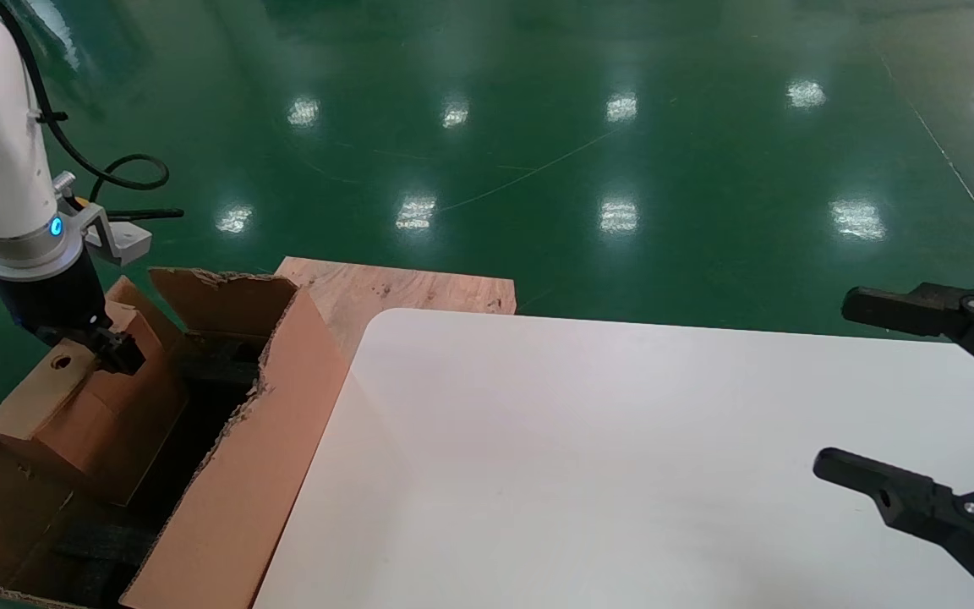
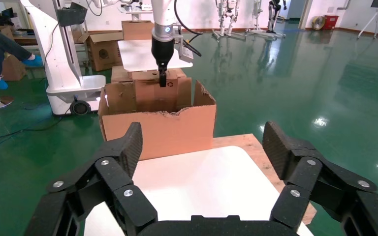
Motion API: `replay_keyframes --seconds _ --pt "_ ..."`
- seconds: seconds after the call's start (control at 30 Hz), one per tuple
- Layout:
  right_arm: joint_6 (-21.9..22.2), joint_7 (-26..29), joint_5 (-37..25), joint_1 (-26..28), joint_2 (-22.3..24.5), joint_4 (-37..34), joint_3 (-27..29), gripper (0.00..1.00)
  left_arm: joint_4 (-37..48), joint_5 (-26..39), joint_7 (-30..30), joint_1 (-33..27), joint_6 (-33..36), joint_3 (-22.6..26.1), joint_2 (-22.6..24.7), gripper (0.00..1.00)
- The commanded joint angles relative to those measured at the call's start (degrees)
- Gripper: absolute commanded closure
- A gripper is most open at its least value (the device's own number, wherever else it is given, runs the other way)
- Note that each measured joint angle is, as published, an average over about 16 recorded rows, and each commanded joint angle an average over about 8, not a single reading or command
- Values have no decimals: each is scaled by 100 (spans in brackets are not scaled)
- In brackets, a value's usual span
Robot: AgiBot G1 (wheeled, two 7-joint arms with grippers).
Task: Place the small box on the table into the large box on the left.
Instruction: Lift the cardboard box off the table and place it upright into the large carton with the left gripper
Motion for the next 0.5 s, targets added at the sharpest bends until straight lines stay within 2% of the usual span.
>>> replay_keyframes --seconds 0.03,0.3,0.5 --pt "0 0 0 0 0 0 0 0 7 3 -25 28 -3 2 -1 100" --pt "0 0 0 0 0 0 0 0 47 -99 -350 431 -181 -70 -43 100" --pt "0 0 0 0 0 0 0 0 40 -95 -418 522 -310 -67 -83 100"
